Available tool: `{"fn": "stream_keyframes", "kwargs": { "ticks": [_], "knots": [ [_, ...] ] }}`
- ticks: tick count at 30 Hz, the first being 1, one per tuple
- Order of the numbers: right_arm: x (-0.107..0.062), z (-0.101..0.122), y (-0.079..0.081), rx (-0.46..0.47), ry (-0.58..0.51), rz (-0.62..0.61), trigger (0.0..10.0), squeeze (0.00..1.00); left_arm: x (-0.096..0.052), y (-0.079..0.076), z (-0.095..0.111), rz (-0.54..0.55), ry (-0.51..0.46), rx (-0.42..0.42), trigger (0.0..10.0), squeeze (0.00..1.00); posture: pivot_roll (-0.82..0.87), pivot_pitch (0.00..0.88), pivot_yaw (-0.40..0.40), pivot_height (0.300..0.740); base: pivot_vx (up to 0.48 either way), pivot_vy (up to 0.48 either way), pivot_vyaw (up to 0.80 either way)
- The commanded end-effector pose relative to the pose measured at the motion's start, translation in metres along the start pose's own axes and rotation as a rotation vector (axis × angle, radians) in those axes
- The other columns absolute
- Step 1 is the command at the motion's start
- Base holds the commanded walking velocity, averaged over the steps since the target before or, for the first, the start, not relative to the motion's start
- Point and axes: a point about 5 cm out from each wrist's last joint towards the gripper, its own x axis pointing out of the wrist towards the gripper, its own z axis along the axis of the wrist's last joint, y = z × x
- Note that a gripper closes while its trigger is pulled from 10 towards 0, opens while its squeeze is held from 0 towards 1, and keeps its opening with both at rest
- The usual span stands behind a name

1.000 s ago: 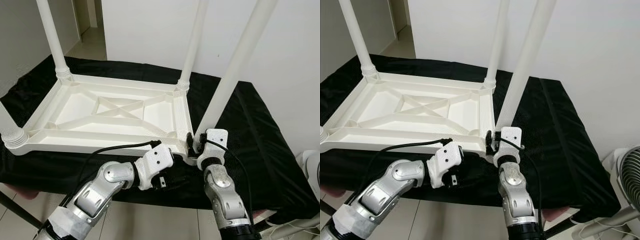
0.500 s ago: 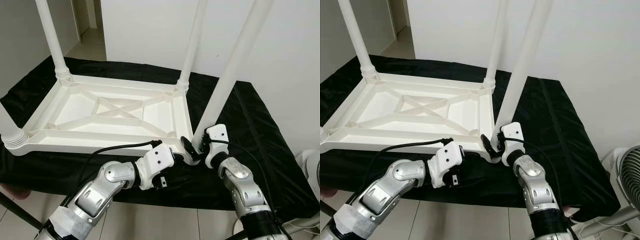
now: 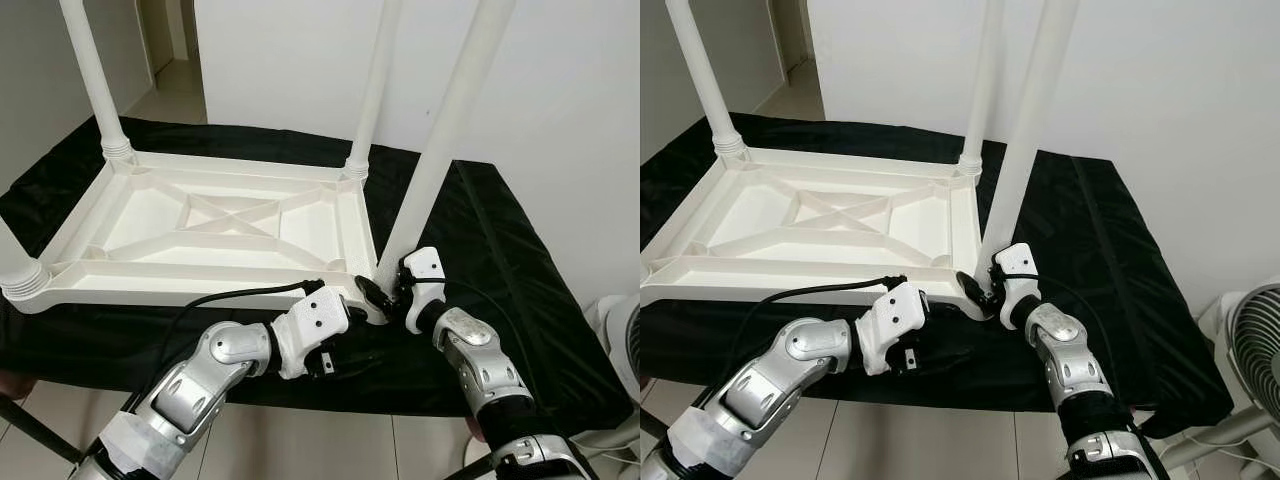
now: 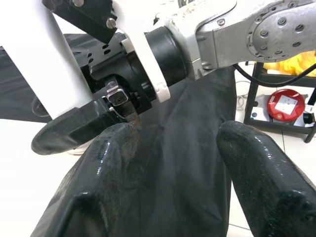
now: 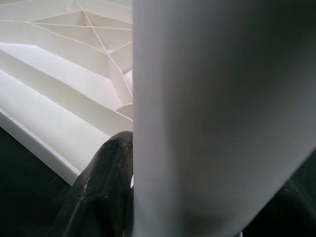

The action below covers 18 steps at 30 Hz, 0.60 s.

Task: Building children table

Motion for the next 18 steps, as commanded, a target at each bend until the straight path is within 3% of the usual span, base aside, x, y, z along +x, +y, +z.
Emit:
{"fn": "stream_keyframes", "kwargs": {
  "ticks": [1,4,5,11,18],
  "knots": [
    [0.000,-0.009,0.004,0.019,0.039,0.029,0.0,0.00,0.003,-0.003,0.003,-0.050,-0.009,0.016,10.0,0.00,-0.08,0.000,-0.066,0.740,0.000,0.000,0.00],
    [-0.002,-0.011,0.004,0.024,0.033,0.026,0.0,0.00,0.004,-0.003,0.003,-0.051,-0.011,0.016,10.0,0.00,-0.08,0.000,-0.069,0.740,0.000,0.000,0.00],
    [-0.004,-0.012,0.008,0.038,0.035,0.026,10.0,0.00,0.005,-0.003,0.002,-0.047,-0.011,0.011,10.0,0.00,-0.08,0.000,-0.072,0.740,0.000,0.000,0.00],
    [-0.007,-0.016,0.015,0.058,0.037,-0.012,10.0,0.00,0.006,-0.004,0.000,-0.045,-0.010,0.008,10.0,0.00,-0.08,0.000,-0.072,0.740,0.000,0.000,0.00],
    [-0.008,-0.007,0.021,0.081,-0.011,-0.196,10.0,0.00,0.005,0.000,-0.005,-0.015,0.003,0.009,10.0,0.00,-0.09,0.000,-0.081,0.740,0.000,0.000,0.00]
  ]
}}
